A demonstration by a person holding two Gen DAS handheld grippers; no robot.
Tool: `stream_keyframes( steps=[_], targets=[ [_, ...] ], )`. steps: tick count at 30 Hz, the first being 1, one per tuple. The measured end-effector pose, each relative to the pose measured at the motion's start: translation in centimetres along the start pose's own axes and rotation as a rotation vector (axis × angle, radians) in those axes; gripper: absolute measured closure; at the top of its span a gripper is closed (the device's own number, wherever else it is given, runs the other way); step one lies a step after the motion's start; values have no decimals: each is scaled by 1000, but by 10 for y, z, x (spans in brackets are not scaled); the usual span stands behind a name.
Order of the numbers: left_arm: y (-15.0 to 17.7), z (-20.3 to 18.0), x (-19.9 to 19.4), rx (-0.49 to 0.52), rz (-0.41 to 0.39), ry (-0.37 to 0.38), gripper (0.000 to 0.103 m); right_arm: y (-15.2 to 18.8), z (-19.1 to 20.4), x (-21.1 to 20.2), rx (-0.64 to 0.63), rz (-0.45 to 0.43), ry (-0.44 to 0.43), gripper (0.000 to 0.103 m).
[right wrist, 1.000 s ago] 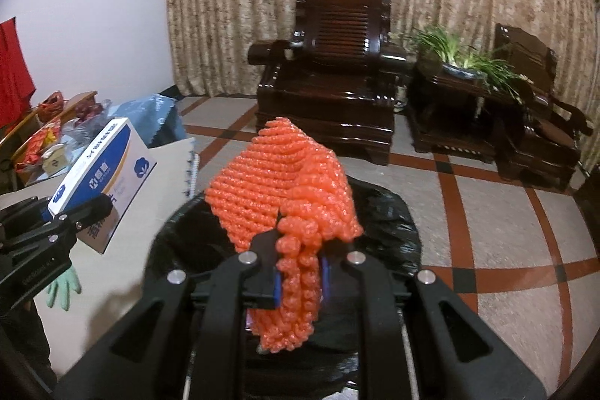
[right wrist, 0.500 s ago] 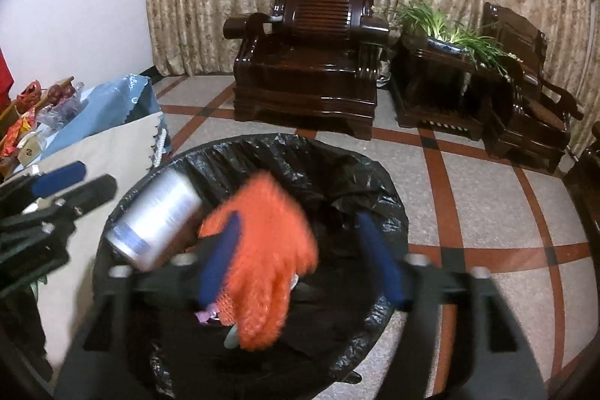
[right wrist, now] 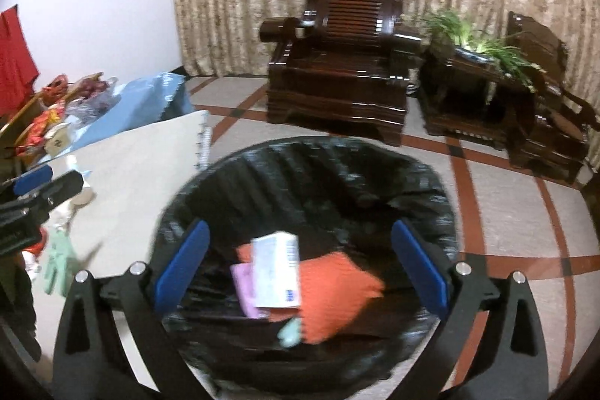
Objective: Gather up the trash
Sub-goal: 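Carry the box and mesh pad over the black bin and open both tools, then grasp the white tissue with the left tool while the right tool grasps the green glove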
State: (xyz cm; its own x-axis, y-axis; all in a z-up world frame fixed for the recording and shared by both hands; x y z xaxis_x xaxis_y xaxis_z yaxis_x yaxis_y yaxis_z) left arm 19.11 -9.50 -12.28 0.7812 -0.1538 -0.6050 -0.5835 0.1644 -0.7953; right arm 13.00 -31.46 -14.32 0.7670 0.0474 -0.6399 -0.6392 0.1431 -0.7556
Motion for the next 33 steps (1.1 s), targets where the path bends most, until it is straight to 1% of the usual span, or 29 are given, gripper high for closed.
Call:
stream_keyframes(
  steps=[6, 7, 11, 14, 18, 22, 25, 32, 33],
  targets=[
    [30, 79, -19, -60, 18, -129, 6, -4, 62, 14, -53, 18, -98, 7],
    [35, 93, -23, -72, 20, -152, 6, -4, 77, 17, -64, 24, -124, 7],
    [56, 146, -33, -122, 29, -240, 6, 0, 121, 29, -110, 39, -180, 7],
    [73, 179, -37, -153, 47, -296, 8, 6, 155, 37, -153, 48, -212, 7],
    [99, 217, -36, -193, 83, -359, 12, 16, 192, 46, -200, 51, -250, 7],
    [122, 235, -29, -216, 123, -381, 16, 27, 214, 58, -216, 69, -280, 7],
    [139, 242, -20, -231, 162, -378, 20, 35, 229, 65, -228, 81, -293, 7],
    [159, 250, -2, -237, 196, -387, 22, 48, 251, 81, -270, 114, -301, 7],
    [161, 250, 1, -238, 202, -384, 25, 48, 253, 82, -274, 117, -302, 7]
  ],
)
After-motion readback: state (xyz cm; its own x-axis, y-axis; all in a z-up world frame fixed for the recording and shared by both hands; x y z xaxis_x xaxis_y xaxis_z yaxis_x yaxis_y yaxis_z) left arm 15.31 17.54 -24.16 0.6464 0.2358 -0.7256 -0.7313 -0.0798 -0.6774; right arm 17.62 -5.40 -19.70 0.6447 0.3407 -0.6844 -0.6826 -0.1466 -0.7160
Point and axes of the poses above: each gripper's, at about its wrist camera, not at the fingertips, and x roughly the way its jaws point, z to its left, y to its underside, the point moved 6 cm from there along x, roughly the way its jaws point, and after that the axes turned 9 degrees about -y, right-handed, at the moved point
